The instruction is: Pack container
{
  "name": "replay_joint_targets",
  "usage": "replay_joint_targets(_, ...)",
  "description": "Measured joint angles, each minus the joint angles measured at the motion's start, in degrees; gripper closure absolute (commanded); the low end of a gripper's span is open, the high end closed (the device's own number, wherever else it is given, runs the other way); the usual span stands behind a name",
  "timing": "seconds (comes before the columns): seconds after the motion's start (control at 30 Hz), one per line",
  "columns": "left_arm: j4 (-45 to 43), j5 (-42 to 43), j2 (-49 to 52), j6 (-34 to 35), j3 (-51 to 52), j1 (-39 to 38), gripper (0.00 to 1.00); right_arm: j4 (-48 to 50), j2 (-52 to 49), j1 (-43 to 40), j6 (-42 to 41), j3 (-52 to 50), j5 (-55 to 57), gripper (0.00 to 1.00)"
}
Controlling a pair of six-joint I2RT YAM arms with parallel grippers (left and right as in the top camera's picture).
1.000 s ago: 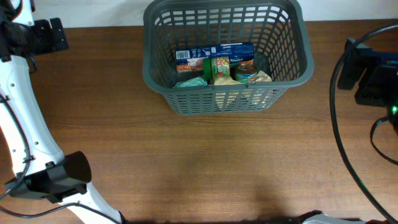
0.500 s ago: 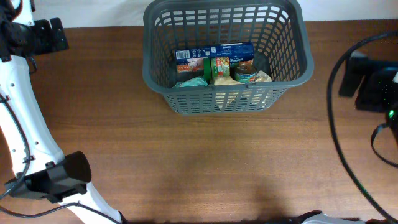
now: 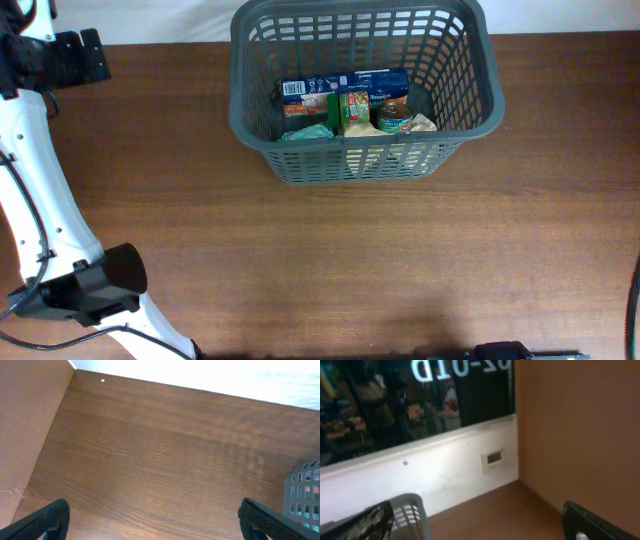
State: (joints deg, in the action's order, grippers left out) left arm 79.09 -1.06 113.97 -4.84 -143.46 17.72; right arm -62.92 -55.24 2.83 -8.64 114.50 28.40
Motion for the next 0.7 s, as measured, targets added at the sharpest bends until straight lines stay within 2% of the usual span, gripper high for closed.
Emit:
replay_joint_targets(0.17,0.02,0.0,0.0,0.0,0.0,-0.02,0.01,8.15,12.72,-2.34,-0.57,-23.76,-0.28,0.01)
replay_joint_targets(0.2,-0.17,0.09,0.0,0.0,0.0,0.0,0.01,12.79,17.49,-2.89,-1.22,-34.25,-0.72,0.01)
replay_joint_targets(0.23,0.13,0.17,0.04,0.0,0.0,-0.02,0.01,17.73,20.63,-3.23,-2.36,-41.24,-0.87,0.01)
replay_joint_targets(0.4,-0.04,0.17,0.04,0.0,0.0,0.0,0.01,26.25,34.82,-5.25,-12.94,-65.77,-1.33,0.01)
replay_joint_targets(0.5,0.02,0.17,0.04,0.0,0.0,0.0,0.01,28.98,39.43,-6.08,-22.27,-76.83,-2.01,0.01)
replay_joint_targets(0.7,0.0,0.17,0.04,0.0,0.0,0.0,0.01,29.35,42.47,-6.19,-32.44,-88.26,-2.67,0.01)
